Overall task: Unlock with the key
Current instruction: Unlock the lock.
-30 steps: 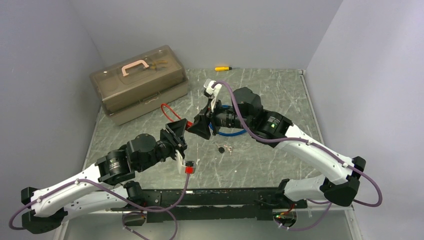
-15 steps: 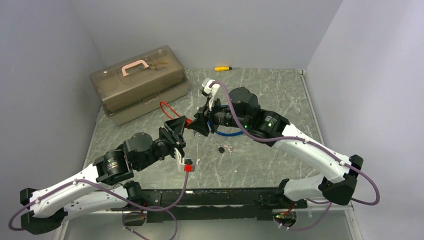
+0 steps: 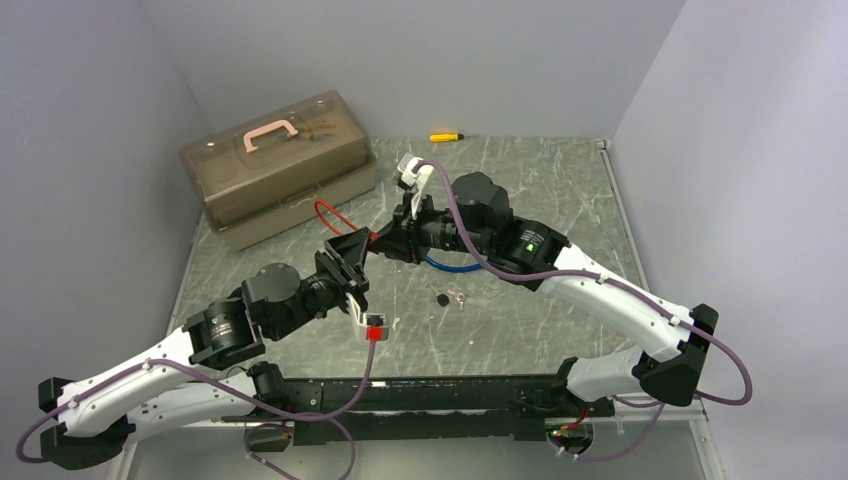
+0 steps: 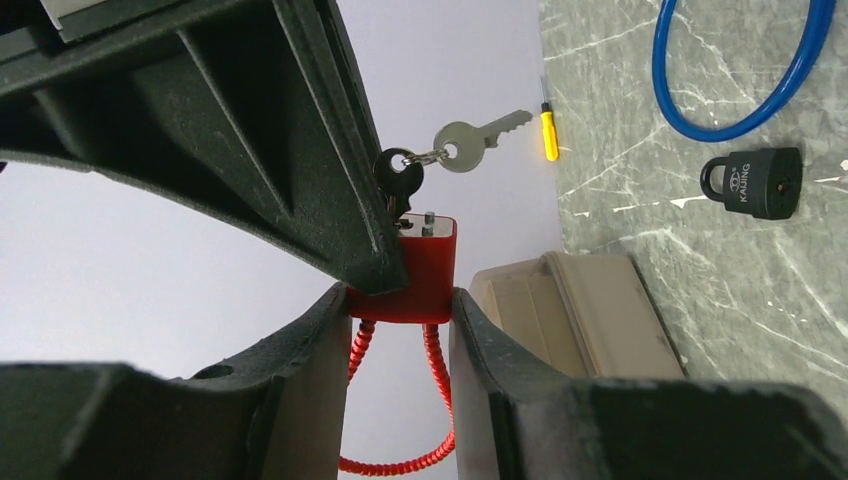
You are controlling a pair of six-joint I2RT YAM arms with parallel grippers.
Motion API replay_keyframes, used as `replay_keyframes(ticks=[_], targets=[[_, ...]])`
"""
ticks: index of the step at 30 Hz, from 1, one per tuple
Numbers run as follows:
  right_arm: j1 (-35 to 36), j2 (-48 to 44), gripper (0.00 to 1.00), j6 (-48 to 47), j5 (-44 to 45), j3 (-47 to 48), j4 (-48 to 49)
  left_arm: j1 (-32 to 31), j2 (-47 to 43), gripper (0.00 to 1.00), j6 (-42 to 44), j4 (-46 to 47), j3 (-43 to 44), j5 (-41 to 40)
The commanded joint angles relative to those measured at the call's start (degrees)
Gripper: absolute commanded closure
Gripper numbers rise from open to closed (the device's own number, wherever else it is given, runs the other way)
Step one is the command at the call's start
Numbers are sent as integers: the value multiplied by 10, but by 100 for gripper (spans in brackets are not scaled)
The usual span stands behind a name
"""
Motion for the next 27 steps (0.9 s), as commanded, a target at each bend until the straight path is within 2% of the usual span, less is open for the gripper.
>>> replay_keyframes(ticks=[1,3,6,7,10,11,14,16,23,27], targets=[[-1,-9,94,-9,-5,-5,58,-1,-2,92,-24,28,38,23],[-1,-17,100,-16,-9,-19,60,1,-1,77,-55,14,48,26],[-2,-33,100,-28,-20,-34,56,10,5,63,-97,-21,71,41],[-2,-36,100,-33,-24,-36,50,14,8,55,-118,-32,81,49],[-2,-43,100,-53,-32,-38,21,29,21,7,-196,-95,125,90],[-2,-46,100,-60,-35,-38,8,35,27,1,-236,-133,145,107],[-2,-54,100,-84,-45,-34,-17,48,54,0,-316,-211,211,136],[-2,-56,100,-98,-54,-28,-30,62,64,1,-358,-257,242,185],[-1,-45,100,-128,-117,11,-75,111,96,1,-417,-367,264,319],[6,-30,100,-146,-131,35,-101,157,133,1,-438,-388,301,373]])
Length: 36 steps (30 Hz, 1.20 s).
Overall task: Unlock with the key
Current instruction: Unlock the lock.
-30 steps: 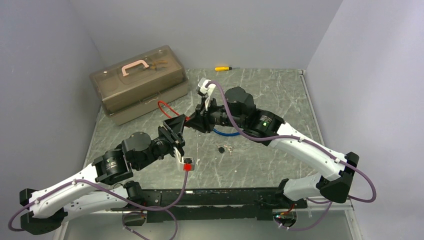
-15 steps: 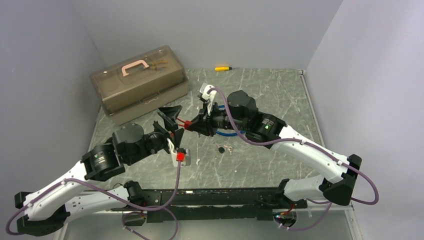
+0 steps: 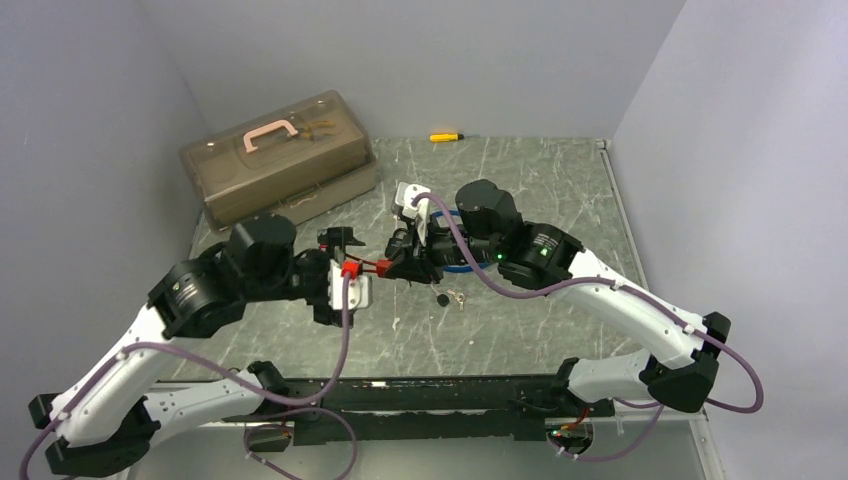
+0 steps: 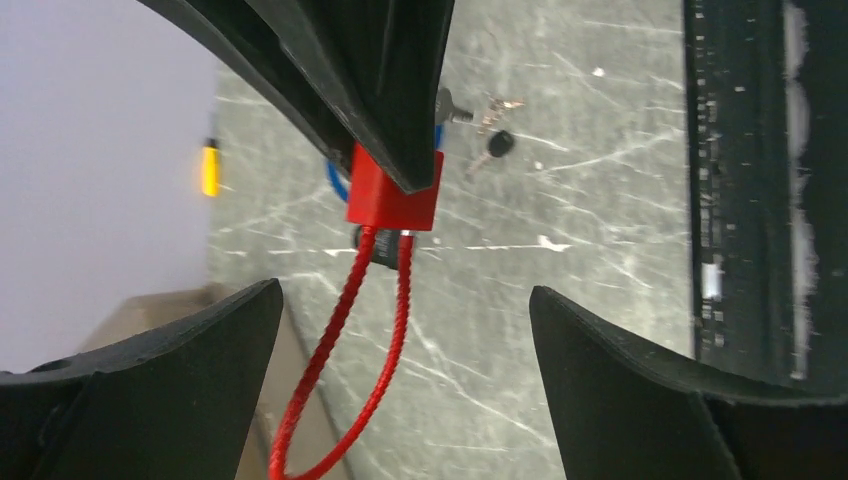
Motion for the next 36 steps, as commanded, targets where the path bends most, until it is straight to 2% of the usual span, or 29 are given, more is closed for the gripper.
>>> replay_keyframes(ticks=[1,7,12,17,20,30,33,36], targets=[[9,4,100,-38,-41,55,-13,53,44,0,-54,-52,53,109],[17,26,100,-54,-47,91,-39,126,68,3,-78,-67,74,202],[23,38,100,-60,-42,111,-47,128,67,22,-85,-88,63,258],[32,48,100,-61,-39,120,-45,129,72,33,-96,-96,62,298],[39,53,100,-60,-37,125,-44,129,78,41,-102,-96,60,305],[59,60,100,-52,-38,129,-28,129,68,57,-109,-74,39,292],[59,56,100,-49,-38,125,-22,129,64,70,-99,-79,33,293],[60,55,100,-49,-39,126,-24,128,58,68,-94,-83,22,293]])
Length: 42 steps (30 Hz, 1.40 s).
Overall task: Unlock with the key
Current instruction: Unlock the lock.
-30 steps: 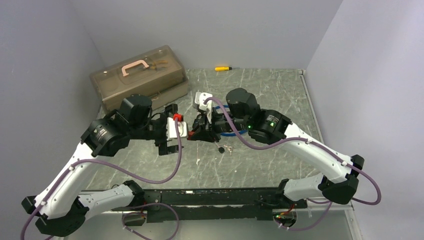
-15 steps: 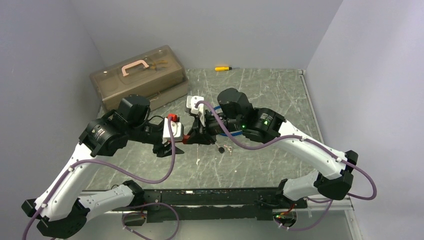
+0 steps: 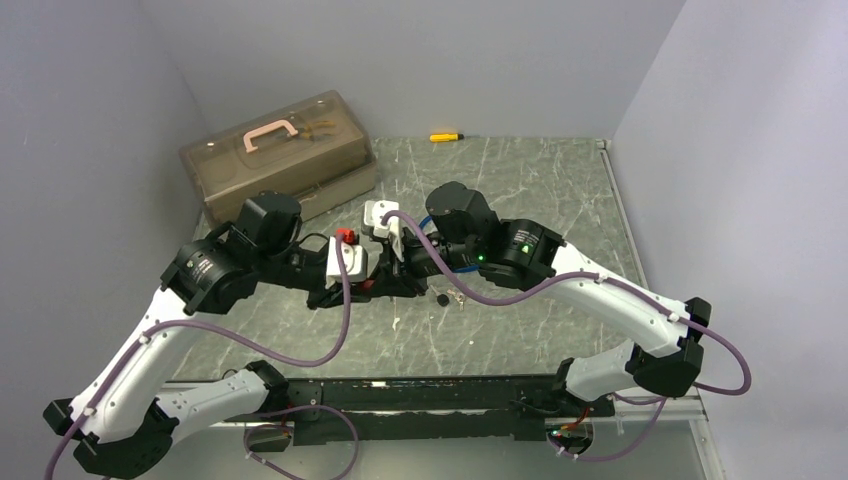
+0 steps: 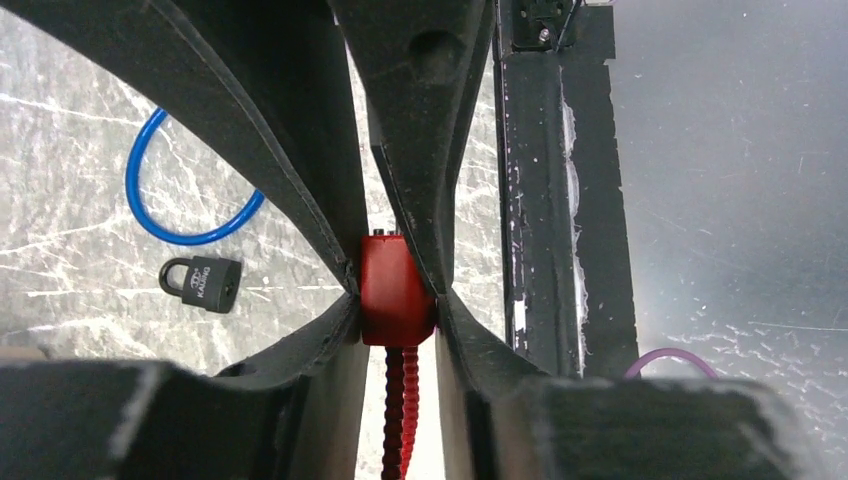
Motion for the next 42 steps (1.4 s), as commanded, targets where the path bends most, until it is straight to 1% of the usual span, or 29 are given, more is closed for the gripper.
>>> replay_keyframes(ticks=[1,2,4,6,7,10,11,15,16,17,18,20,21,23,28,30,31,32,33,36,38,42], targets=[[0,-9,100,2,-6,24,51,-1,-16,63,9,-1,-16,24],[0,-9,100,2,-7,25,51,-2,-19,57,8,0,-20,23],[0,-9,100,3,-8,27,50,-1,-22,51,9,0,-24,20],[0,-8,100,5,-10,28,51,-2,-25,49,9,3,-27,20],[1,-7,100,5,-13,30,52,-1,-23,51,10,3,-26,21],[3,-1,100,9,-18,31,56,-1,-19,61,9,7,-17,19],[4,1,100,9,-18,32,57,-1,-18,67,7,10,-15,18],[8,9,100,16,-26,33,62,-1,-16,100,-2,23,-8,2],[8,11,99,17,-30,33,63,-2,-16,100,-2,24,-9,-3],[8,11,97,17,-30,34,62,-1,-17,100,-2,25,-10,-9],[8,11,92,17,-30,36,59,-1,-18,100,-3,26,-12,-17],[7,8,72,13,-15,43,45,-1,-19,100,-9,29,-14,-31],[7,4,65,10,0,47,38,0,-20,100,-16,33,-15,-38],[6,-10,57,2,37,51,28,4,-19,100,-27,38,-12,-46],[-3,-54,47,14,167,43,28,14,-12,100,-45,37,-5,-44],[-7,-76,45,30,233,26,39,15,-13,100,-52,41,-3,-40],[-8,-86,46,36,261,13,47,17,-13,100,-55,43,-1,-40],[-8,-97,49,44,290,-3,58,19,-13,100,-60,45,3,-40],[-9,-108,57,52,318,-19,68,20,-12,100,-63,47,7,-40],[-10,-132,99,79,392,-64,103,25,-5,100,-83,54,25,-43],[-10,-131,100,85,417,-83,115,28,2,100,-95,55,38,-34],[-8,-104,100,120,461,-87,126,32,12,100,-117,65,63,-25]])
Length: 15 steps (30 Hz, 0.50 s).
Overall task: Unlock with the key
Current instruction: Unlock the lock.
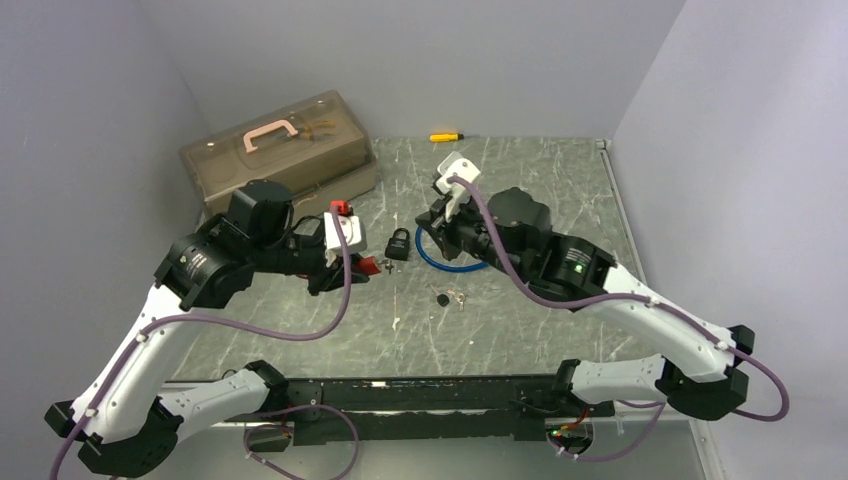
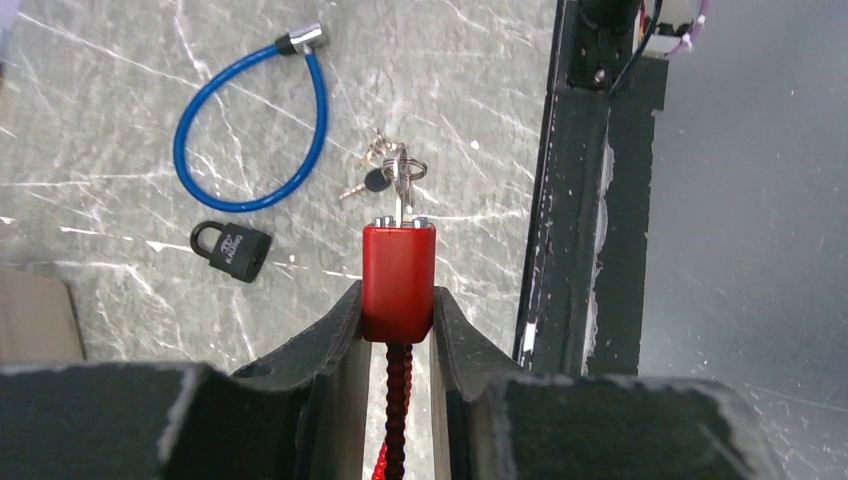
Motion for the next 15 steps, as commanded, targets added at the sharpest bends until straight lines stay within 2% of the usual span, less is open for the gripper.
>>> replay_keyframes(ticks=[1,15], targets=[[1,35,100,51,97,-8,45,6,7,100,-39,44,45,24],[77,111,100,59,245,18,90,13,7,100,-76,74,34,-2]])
